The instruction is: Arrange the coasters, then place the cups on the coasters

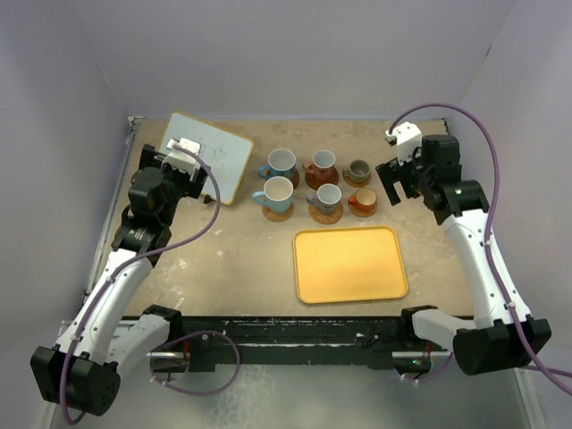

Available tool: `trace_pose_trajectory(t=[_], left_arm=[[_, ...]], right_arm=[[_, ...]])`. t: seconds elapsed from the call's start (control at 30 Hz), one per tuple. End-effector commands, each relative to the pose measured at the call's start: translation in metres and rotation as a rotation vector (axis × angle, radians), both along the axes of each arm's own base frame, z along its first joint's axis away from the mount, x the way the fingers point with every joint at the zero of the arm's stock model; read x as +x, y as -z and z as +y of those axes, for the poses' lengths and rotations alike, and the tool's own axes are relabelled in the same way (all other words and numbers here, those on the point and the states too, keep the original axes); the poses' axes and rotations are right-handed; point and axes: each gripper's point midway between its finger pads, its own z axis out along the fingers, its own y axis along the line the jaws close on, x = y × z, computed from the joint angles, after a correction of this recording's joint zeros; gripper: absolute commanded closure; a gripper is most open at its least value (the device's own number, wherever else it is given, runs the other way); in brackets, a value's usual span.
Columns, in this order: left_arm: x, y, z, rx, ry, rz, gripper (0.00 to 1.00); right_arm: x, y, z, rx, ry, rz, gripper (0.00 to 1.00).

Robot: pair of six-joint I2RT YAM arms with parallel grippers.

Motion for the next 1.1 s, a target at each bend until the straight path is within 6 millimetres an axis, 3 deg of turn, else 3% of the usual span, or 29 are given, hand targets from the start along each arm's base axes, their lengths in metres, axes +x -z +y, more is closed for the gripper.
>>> trace_pose_trajectory(t=[0.0, 0.13, 0.3, 0.43, 0.57, 1.07], left_arm=[[-0.005, -0.028, -0.004, -0.082, 0.020, -0.089, 0.07], [-0.008, -0.030, 0.000, -0.149, -0.015, -0.140, 0.07], [-0.018, -0.032, -0.014, -0.241, 0.063, -0.188, 0.07], [-0.019, -0.017, -0.024, -0.269, 0.109, -0.145, 0.07], [-0.019, -0.010, -0.016, -0.261, 0.066, -0.139, 0.07], [-0.039, -0.031, 0.005, -0.228, 0.021, -0.139, 0.07]], right_arm=[[-0.002, -0.002, -0.014, 0.051, 0.157, -0.094, 0.00], [-0.009, 0.004, -0.016, 0.088, 0.208, -0.114, 0.00], [-0.023, 0.002, -0.015, 0.143, 0.217, -0.179, 0.00], [-0.027, -0.002, -0.020, 0.140, 0.224, -0.247, 0.00], [-0.033, -0.007, -0.022, 0.159, 0.243, -0.263, 0.00], [-0.049, -0.006, -0.025, 0.160, 0.208, -0.303, 0.00]])
